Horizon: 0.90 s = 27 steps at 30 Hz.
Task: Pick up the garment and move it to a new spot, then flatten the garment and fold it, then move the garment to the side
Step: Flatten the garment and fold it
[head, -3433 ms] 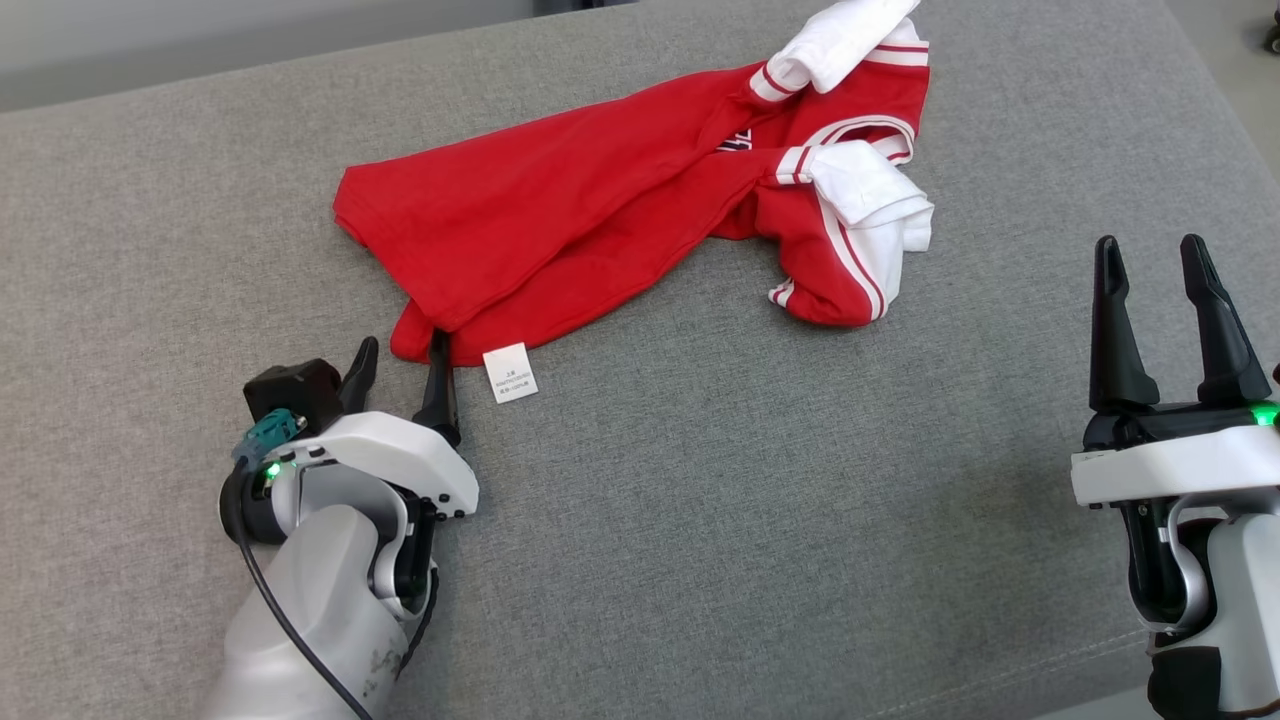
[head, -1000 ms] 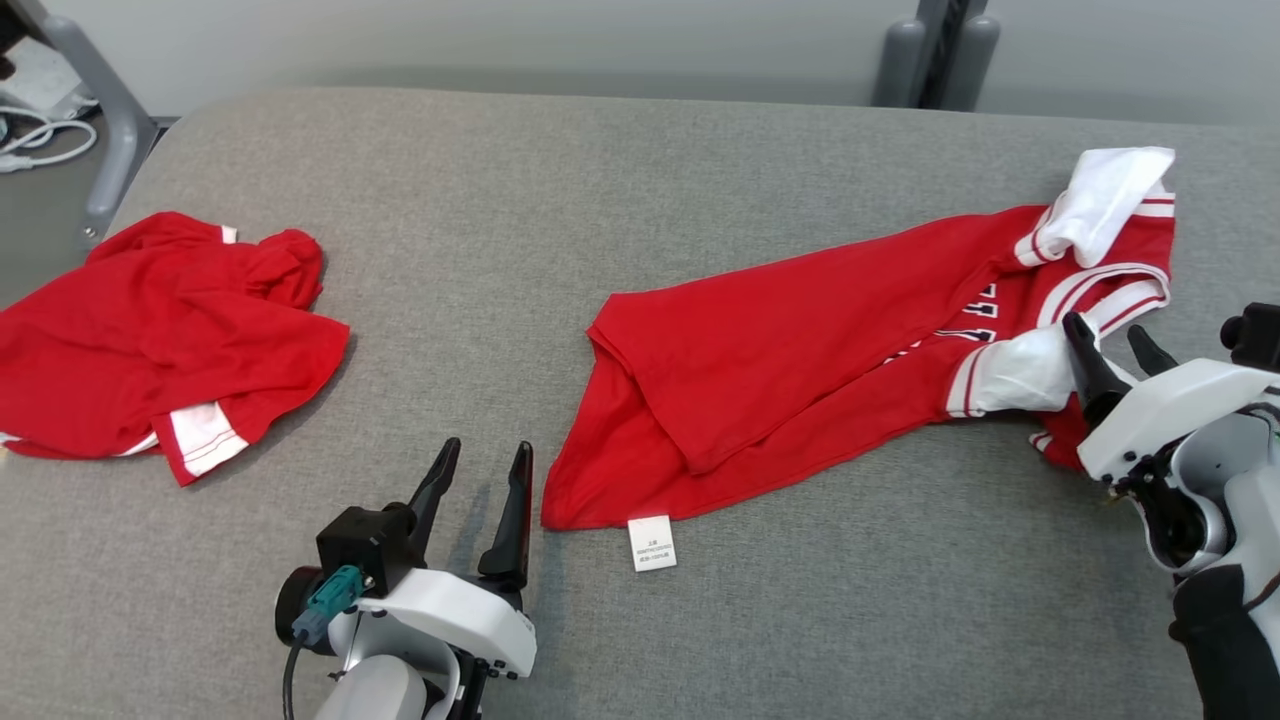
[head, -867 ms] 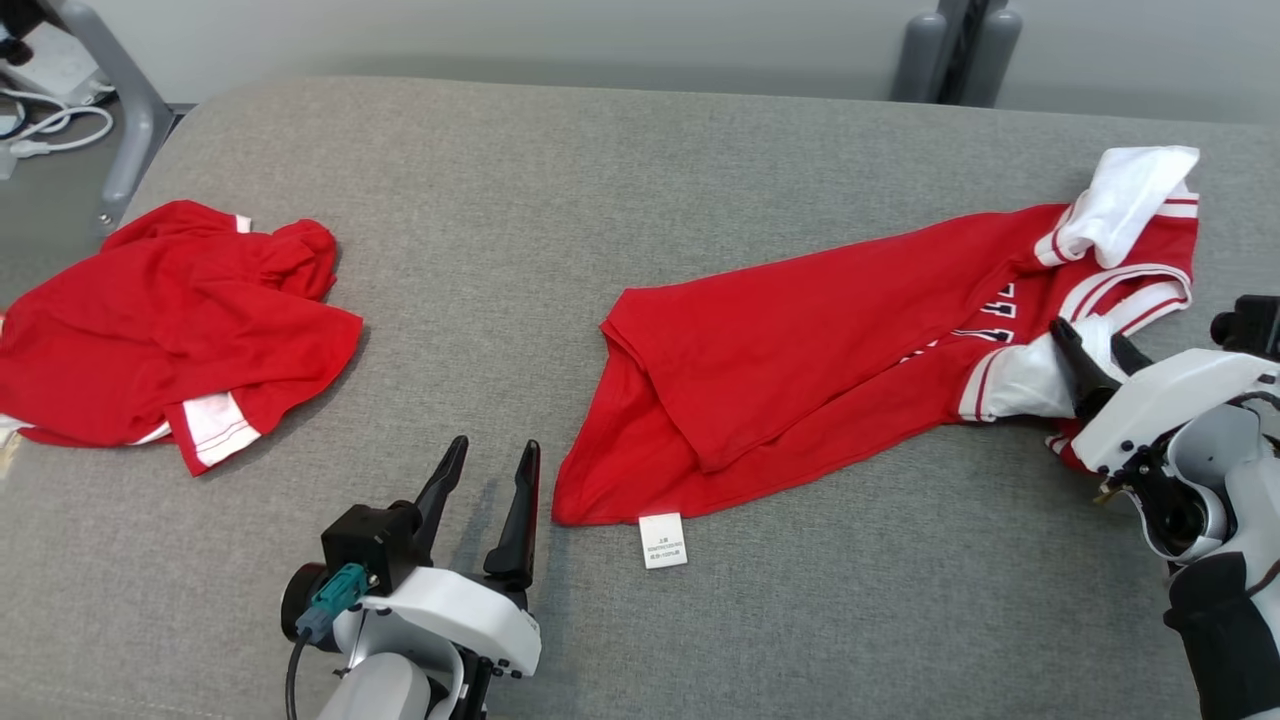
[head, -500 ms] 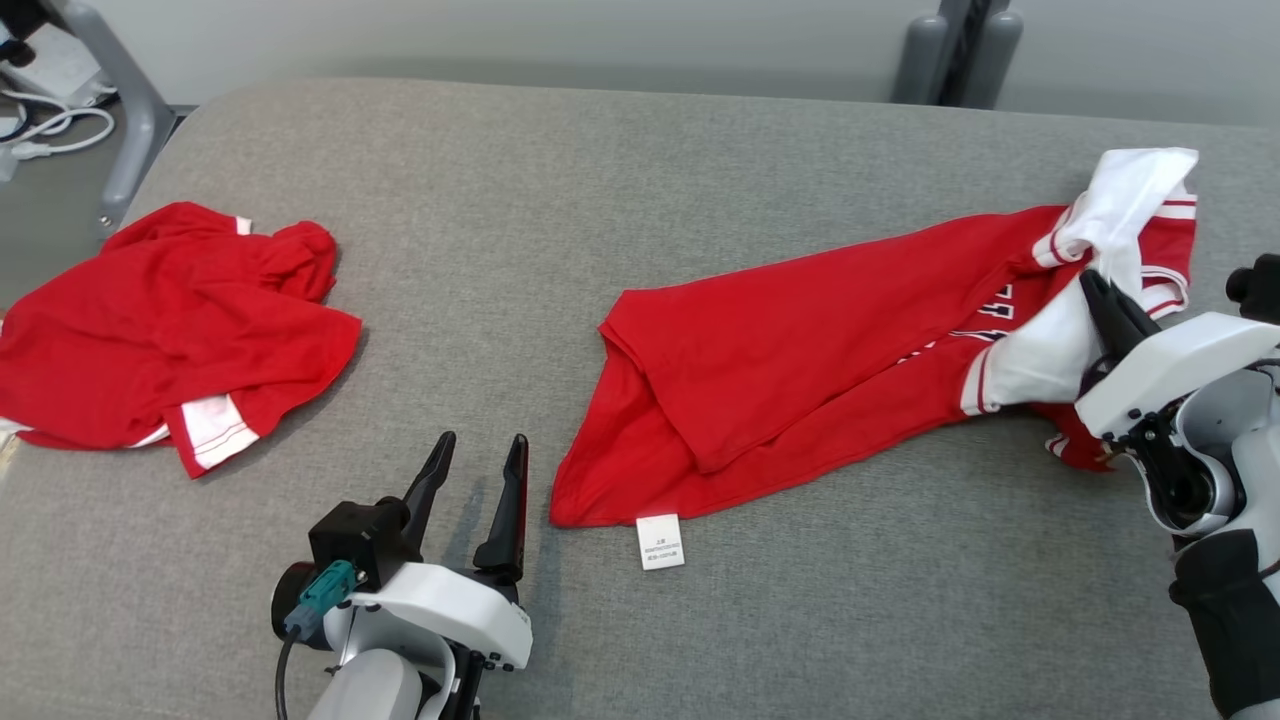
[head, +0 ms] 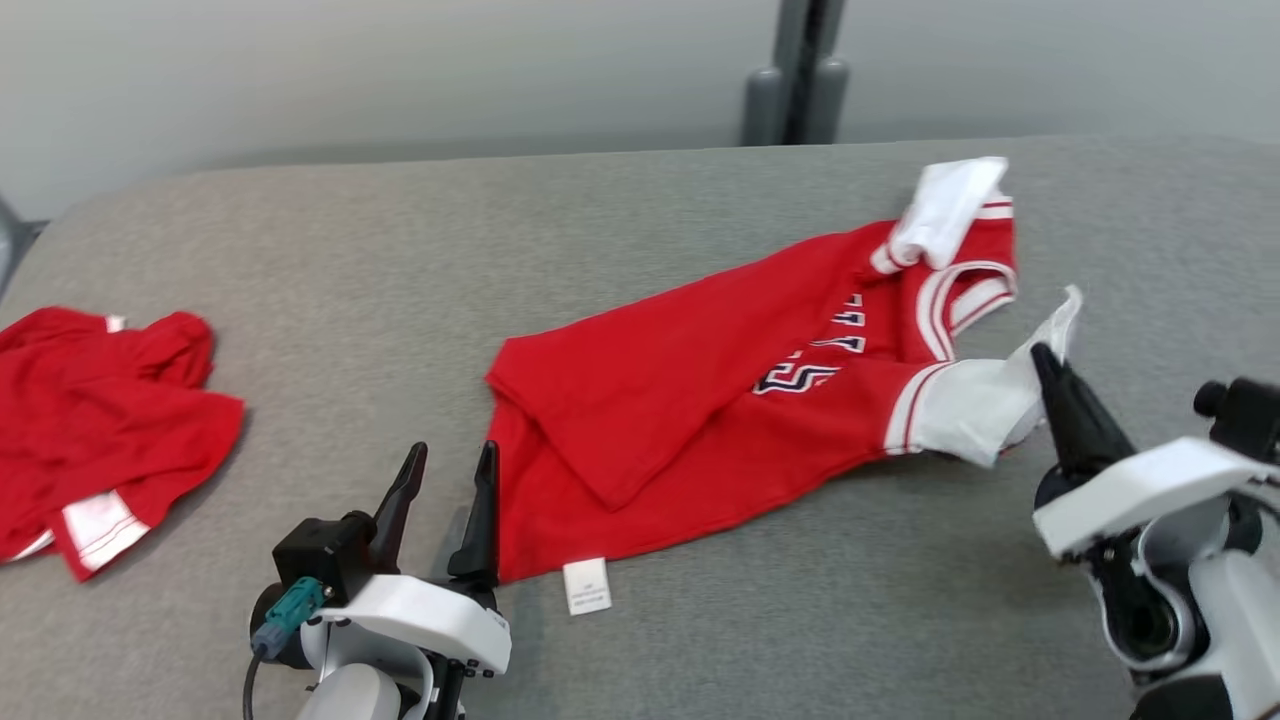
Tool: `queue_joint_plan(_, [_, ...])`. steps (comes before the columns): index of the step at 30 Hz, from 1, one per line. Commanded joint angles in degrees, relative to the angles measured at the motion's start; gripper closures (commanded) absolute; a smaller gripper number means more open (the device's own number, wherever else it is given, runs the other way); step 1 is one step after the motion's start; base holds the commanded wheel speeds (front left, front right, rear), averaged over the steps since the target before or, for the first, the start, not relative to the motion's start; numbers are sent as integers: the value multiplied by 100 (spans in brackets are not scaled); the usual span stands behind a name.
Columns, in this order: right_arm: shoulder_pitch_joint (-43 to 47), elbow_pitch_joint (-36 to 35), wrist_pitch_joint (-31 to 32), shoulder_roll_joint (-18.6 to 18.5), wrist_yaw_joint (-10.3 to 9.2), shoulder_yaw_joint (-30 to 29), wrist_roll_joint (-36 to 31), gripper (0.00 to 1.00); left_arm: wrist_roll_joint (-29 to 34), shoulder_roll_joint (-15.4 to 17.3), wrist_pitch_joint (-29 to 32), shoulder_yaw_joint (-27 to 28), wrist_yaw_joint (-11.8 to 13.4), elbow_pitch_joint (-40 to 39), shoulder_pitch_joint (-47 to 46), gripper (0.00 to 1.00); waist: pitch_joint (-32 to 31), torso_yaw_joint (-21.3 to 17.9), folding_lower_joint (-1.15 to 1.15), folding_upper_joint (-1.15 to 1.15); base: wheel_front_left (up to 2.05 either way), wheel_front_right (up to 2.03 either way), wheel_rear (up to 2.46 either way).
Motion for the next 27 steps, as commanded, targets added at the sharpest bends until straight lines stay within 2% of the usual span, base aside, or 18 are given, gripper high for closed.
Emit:
queue_joint_plan(1, [189,-186,56,-20,0,-87,-42,100,-37,24,-21,38,11,-22,36,0,-14,-290,0,0,0,0,0])
queue_joint_plan(7, [1109,-903,387,375,0,-408,-554,100,-59,25,-22,126,-27,-21,-27,0,26,-698,0,0,0,0,0])
queue_joint_plan(12, [1740,-1226,772,720,0,-789,-457,100,4,24,-21,213,-64,23,-71,0,5,-965,0,0,0,0,0])
queue_joint_plan(15, [1934,-1245,972,759,0,-817,-451,100,22,24,-22,227,-77,40,-102,0,-4,-1026,0,0,0,0,0])
queue_joint_plan(16, [2037,-1207,1107,771,0,-822,-502,63,33,24,-22,228,-84,46,-125,0,-6,-1043,0,0,0,0,0])
queue_joint_plan(17, [2117,-1174,1241,780,0,-812,-541,2,51,25,-22,234,-95,52,-147,0,-8,-1054,0,0,0,0,0])
queue_joint_plan(21, [2190,-1094,1524,778,0,-1014,-648,0,72,23,-22,209,-121,87,-167,0,-42,-1021,0,0,0,0,0])
queue_joint_plan(27, [1794,-1518,1268,787,0,-1198,-1036,0,42,25,-22,168,-108,108,-113,0,-84,-804,0,0,0,0,0])
